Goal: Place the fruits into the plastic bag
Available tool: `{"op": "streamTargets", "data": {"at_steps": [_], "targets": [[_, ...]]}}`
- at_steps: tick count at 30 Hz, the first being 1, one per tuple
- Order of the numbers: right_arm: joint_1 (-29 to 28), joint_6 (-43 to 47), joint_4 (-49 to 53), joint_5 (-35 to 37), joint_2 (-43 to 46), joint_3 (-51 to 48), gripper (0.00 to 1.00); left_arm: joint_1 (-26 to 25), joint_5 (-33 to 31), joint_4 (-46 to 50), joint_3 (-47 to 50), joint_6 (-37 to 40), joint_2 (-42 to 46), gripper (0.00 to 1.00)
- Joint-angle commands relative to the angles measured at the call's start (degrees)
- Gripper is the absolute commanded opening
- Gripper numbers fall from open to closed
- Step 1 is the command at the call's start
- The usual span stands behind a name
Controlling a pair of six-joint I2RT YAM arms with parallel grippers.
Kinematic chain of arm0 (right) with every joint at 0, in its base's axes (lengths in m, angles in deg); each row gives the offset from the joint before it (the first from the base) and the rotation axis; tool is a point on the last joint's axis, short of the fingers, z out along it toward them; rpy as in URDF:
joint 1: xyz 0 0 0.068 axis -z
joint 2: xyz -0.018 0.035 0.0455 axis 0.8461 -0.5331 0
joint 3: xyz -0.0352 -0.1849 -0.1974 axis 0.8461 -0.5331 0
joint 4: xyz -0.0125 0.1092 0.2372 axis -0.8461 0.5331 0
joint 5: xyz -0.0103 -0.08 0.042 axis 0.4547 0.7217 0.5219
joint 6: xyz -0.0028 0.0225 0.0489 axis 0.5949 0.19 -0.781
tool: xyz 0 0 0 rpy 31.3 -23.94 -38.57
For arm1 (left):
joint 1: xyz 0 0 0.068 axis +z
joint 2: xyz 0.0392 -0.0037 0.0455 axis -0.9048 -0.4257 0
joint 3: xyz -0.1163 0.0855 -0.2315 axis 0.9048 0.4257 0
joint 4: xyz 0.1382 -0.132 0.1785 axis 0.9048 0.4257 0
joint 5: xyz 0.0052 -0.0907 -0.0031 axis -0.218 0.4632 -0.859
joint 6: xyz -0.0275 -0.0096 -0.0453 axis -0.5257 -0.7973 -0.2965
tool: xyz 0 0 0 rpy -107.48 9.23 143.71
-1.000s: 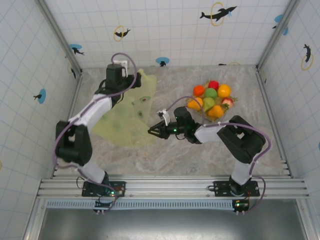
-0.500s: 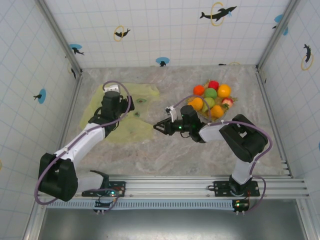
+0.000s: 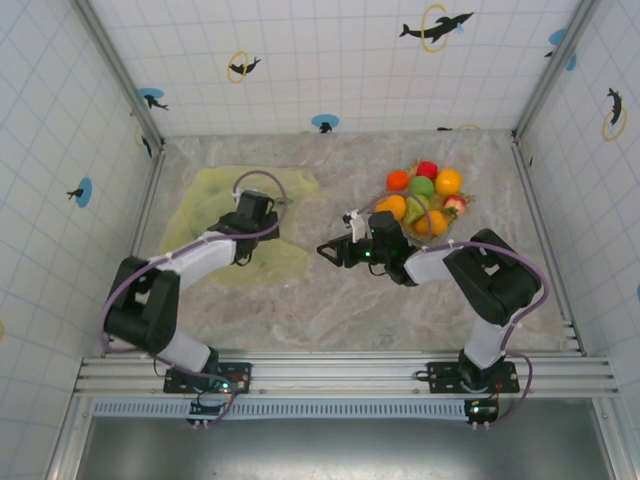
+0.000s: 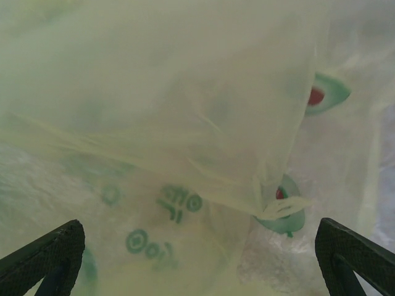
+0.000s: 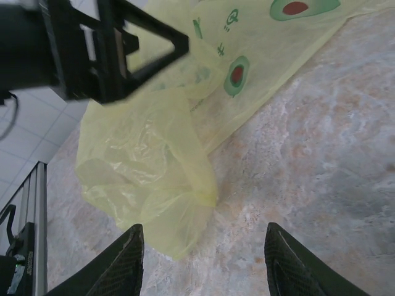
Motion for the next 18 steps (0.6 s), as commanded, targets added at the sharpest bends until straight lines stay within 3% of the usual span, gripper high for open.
{"op": "streamTargets", "data": {"at_steps": [1,4,7,12,15,17,18], "targets": [[0.1,-1.1,-2.0,0.5,1.2,-1.2,0.54,-1.3,-8.1,0.9,-4.6,-1.0,-5.2,0.98],[0.2,-1.2,-2.5,0.5,1.5,-2.4,0.54,-1.4,-11.5,-1.2,-6.2,-0.5,-9.7,0.97],[0.4,-1.2,-2.8,0.8,2.2,-3.9,0.55,-1.4,-14.8,-2.9,-9.4,1.1,-13.9,0.88],[1.0,-0.9,-2.7,1.1,3.7,-5.9,0.55,-1.2,-18.5,-5.7,-11.8,6.3,-18.8,0.53],[1.8,-0.7,-2.1,1.5,4.9,-6.8,0.55,-0.9,-18.7,-7.4,-12.4,8.8,-19.6,0.17],[2.6,-0.3,-1.4,1.8,6.2,-7.2,0.55,0.0,-17.1,-8.4,-12.4,9.5,-19.2,0.00],[3.0,0.1,-0.7,2.3,7.2,-7.4,0.55,0.6,-15.9,-7.7,-12.7,9.5,-18.5,0.00]]}}
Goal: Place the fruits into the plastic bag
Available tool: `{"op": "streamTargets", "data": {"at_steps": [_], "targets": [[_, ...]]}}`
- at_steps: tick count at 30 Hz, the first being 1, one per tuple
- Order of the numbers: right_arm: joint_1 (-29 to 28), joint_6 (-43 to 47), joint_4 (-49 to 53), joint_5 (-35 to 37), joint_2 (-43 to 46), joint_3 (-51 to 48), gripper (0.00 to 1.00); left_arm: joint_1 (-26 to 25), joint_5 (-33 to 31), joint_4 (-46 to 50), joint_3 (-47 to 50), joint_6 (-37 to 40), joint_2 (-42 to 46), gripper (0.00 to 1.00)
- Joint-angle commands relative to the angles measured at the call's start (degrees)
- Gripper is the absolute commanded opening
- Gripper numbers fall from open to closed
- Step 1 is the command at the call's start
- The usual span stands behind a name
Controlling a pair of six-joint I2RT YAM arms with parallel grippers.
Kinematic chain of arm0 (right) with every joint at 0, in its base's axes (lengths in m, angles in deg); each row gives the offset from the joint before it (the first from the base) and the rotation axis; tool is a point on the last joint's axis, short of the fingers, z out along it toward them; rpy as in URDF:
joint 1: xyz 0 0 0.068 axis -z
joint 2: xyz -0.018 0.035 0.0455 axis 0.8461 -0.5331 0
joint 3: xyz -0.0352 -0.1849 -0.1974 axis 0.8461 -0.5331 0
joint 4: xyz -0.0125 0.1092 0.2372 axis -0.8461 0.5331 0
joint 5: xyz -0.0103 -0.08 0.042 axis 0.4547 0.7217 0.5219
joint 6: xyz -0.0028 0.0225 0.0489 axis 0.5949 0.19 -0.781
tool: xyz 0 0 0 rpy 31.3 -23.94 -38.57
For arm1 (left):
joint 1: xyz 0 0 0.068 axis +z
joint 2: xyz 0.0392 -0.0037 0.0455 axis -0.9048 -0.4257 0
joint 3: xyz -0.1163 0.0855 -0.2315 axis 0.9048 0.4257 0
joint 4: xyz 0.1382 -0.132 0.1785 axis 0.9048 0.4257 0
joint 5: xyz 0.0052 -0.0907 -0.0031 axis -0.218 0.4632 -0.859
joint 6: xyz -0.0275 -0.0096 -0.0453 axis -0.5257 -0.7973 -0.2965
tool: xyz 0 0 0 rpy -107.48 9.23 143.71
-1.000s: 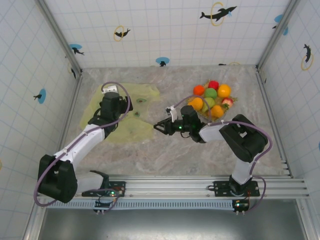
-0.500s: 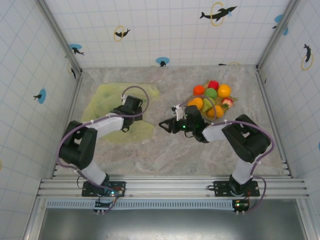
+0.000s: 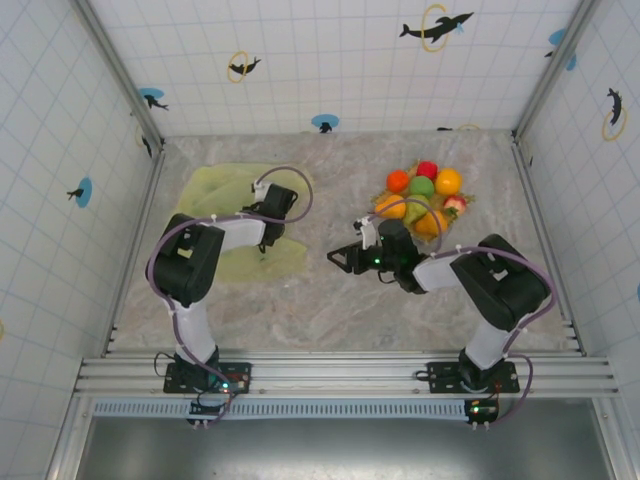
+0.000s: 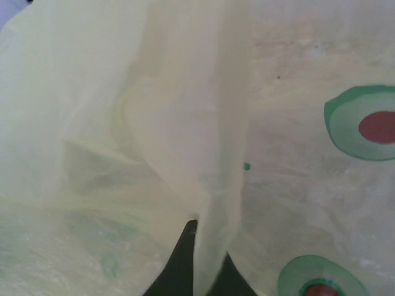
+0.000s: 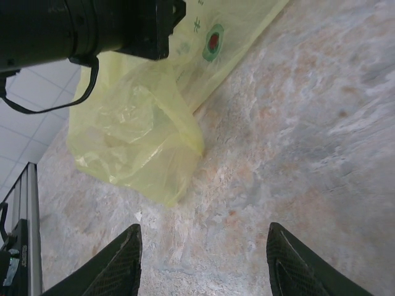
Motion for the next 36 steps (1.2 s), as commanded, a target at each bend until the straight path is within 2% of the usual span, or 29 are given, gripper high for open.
{"op": "streamTargets", "data": {"at_steps": [1,6,10,15,18,21,29,33,36], "targets": [[1.4,1.7,0.8,1.5,4.3,-1.2,0.56,1.6,1.3,-0.9,-1.9,2.0,1.4,0.00],[2.5,9.1,8.1,9.9,11.6,-1.6,0.58,3.7,18.0,5.4,-2.3,-4.2,12.7,0.00],[2.2,12.4,7.7,13.3,14.2,-0.8,0.63,4.6,28.0,10.1,-2.3,-7.3,20.3,0.00],[-0.7,16.1,6.5,19.0,11.6,3.5,0.78,6.3,37.5,14.1,-1.9,-8.3,26.6,0.00],[-3.9,21.9,8.3,25.3,9.4,6.9,0.92,6.3,42.0,15.4,-2.3,-8.7,28.8,0.00],[-7.0,28.6,7.8,31.3,7.9,8.2,0.99,6.4,44.0,17.2,-2.9,-8.3,29.6,0.00],[-10.4,38.9,5.9,49.2,6.8,9.2,1.00,6.4,47.8,19.1,-2.6,-6.0,30.9,0.00],[-10.5,42.1,4.7,52.3,7.6,8.0,1.00,6.4,49.6,19.5,-2.8,-4.5,31.1,0.00],[-10.5,43.4,4.6,48.7,6.9,8.5,1.00,6.4,50.6,19.9,-3.1,-3.6,31.1,0.00]]}}
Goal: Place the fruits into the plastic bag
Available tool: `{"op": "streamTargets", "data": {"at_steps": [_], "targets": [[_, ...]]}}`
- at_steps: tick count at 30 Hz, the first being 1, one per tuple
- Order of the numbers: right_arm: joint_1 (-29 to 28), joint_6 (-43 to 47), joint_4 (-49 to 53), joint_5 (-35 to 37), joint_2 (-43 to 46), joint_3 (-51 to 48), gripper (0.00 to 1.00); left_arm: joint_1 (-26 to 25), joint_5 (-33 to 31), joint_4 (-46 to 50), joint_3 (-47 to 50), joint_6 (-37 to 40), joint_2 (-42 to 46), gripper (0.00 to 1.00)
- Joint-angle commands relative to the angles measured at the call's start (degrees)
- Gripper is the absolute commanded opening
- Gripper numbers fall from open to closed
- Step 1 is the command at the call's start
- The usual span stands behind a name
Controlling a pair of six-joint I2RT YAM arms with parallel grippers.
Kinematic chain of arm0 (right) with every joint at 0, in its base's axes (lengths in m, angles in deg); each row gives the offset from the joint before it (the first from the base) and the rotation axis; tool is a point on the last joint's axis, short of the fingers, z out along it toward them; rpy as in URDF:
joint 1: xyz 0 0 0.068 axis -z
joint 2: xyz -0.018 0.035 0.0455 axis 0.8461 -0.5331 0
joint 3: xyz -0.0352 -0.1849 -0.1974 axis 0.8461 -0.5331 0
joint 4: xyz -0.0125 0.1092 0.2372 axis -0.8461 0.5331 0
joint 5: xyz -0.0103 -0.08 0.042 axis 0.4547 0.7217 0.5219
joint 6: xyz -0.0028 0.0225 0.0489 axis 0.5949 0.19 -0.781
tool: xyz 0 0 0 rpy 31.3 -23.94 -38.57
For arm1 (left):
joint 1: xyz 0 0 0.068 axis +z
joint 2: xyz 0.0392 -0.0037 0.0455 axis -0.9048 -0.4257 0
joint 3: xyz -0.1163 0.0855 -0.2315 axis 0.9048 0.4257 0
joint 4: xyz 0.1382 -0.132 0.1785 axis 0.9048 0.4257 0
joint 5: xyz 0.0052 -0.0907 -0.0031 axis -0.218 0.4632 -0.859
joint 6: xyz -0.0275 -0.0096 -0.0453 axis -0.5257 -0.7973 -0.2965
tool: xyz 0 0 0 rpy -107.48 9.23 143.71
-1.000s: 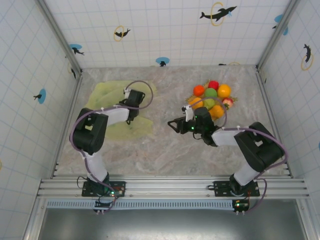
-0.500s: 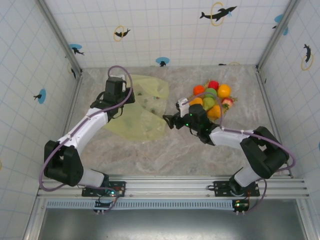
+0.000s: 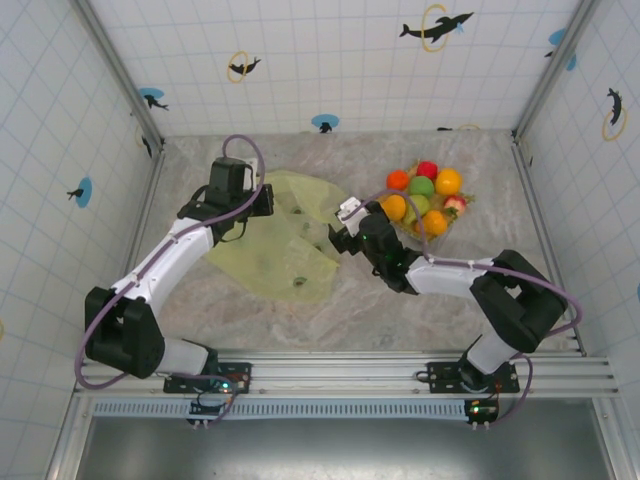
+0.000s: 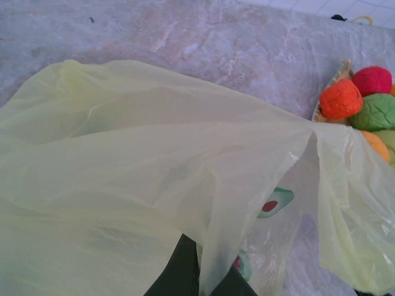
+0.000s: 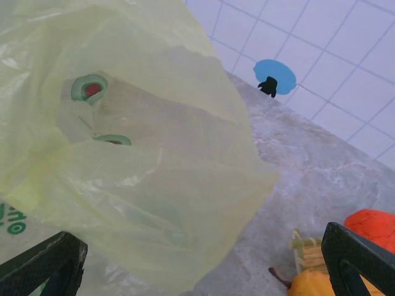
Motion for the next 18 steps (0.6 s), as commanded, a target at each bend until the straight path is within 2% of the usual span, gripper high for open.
{"op": "streamTargets", "data": {"at_steps": [1,5,9,10,15,17,18], "targets": [[-0.2,3.5,-2.7,-0.1,-0.8,1.5,1.00,0.1,2.9,2.0,-1.1,2.1,1.1,0.00],[-0.4,4.7,-3.5,-3.0,-5.3,5.5,1.00,0.1,3.8,2.2,-1.0,4.3,1.1,0.00],[-1.3,7.2,-4.4,1.3,-9.0,9.8,0.95,0.1,3.5,2.6,-0.2,5.5,1.1,0.00],[-1.5,7.7,-4.9,2.3,-9.5,10.4,0.88,0.1,3.0,2.8,0.0,5.6,1.1,0.00],[-2.3,7.7,-4.8,1.7,-9.8,11.6,0.34,0.1,-1.5,3.9,0.8,6.4,0.3,0.00],[-2.6,5.0,-2.9,-0.1,-8.8,12.0,0.11,0.0,-4.9,4.2,1.5,6.1,0.2,0.00],[-2.8,3.2,-2.0,-0.8,-8.4,12.2,0.04,0.0,-6.2,4.1,1.9,5.6,0.2,0.00]]}}
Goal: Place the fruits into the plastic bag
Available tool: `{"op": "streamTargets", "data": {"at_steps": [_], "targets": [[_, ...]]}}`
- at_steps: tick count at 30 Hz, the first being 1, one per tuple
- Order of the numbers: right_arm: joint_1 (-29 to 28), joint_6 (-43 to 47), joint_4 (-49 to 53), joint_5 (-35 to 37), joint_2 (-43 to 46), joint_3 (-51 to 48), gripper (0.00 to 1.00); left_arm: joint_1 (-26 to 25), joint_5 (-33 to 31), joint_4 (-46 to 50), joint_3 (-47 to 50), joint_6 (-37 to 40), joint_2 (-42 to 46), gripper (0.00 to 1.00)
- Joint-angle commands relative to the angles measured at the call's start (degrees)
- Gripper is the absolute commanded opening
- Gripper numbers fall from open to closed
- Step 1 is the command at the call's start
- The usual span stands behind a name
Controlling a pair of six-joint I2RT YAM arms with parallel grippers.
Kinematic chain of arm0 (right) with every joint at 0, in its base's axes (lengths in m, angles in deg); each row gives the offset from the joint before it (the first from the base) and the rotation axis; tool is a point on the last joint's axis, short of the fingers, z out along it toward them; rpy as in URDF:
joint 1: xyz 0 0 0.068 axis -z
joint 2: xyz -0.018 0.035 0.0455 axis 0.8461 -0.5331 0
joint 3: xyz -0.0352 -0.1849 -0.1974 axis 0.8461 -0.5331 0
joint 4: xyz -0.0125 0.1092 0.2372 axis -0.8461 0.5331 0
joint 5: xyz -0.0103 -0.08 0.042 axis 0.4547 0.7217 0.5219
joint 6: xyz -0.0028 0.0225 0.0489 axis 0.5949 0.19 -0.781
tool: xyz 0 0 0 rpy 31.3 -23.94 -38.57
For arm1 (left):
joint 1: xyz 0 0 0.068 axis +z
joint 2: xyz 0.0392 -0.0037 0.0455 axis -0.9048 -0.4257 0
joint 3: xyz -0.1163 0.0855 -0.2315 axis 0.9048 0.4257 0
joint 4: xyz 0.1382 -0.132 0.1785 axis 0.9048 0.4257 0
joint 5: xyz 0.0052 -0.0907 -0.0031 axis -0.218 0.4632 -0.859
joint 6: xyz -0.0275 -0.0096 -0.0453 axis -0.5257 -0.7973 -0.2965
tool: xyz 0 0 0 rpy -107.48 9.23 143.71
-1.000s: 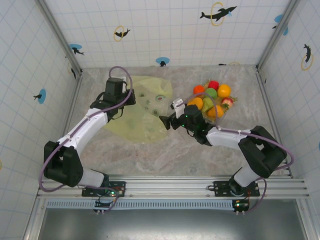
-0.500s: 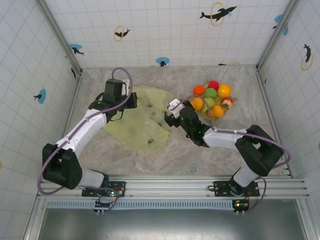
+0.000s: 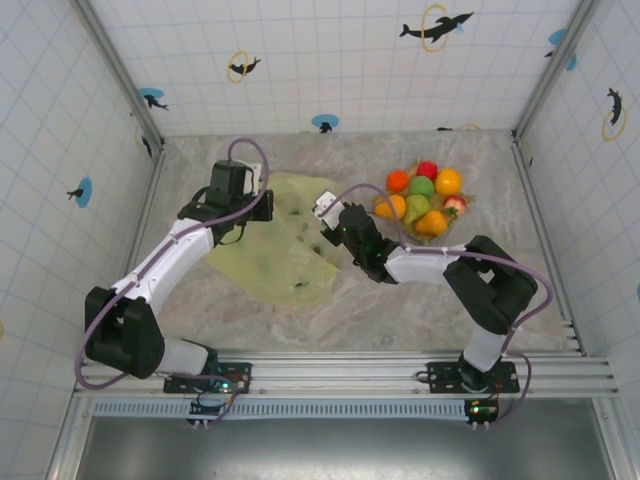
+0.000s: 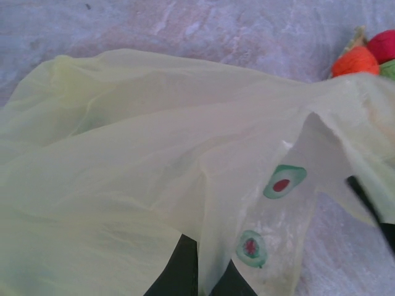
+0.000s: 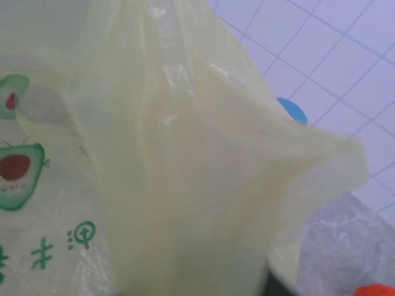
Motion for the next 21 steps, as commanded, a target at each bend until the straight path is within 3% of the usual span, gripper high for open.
{"op": "streamTargets", "data": {"at_steps": [1,3,8,14,17,21], "targets": [[-0.7,-5.4,1.1,-2.1,1.8,2.8,0.00,-0.1,-5.9,1.2,1.8,0.4,0.4,0.00],[-1.2,-10.4,4.1,-2.8,2.7,4.4,0.00,-0.7,-7.0,0.2,2.9,-0.9,0.9,0.05],[-3.4,-23.5,10.2,-2.5,3.6,9.0,0.00,-3.7,-11.7,-2.7,6.1,-4.5,2.7,0.38],[-3.6,-35.0,14.5,-4.1,3.1,12.8,0.00,-8.8,-18.7,-2.5,9.2,-6.2,3.4,0.63],[-3.3,-38.0,15.0,-5.6,2.8,13.7,0.00,-10.3,-22.5,-3.1,11.0,-7.0,3.6,0.72],[-2.7,-40.8,14.6,-7.7,2.7,13.7,0.00,-10.9,-27.7,-5.9,13.4,-7.9,2.9,0.76]]}}
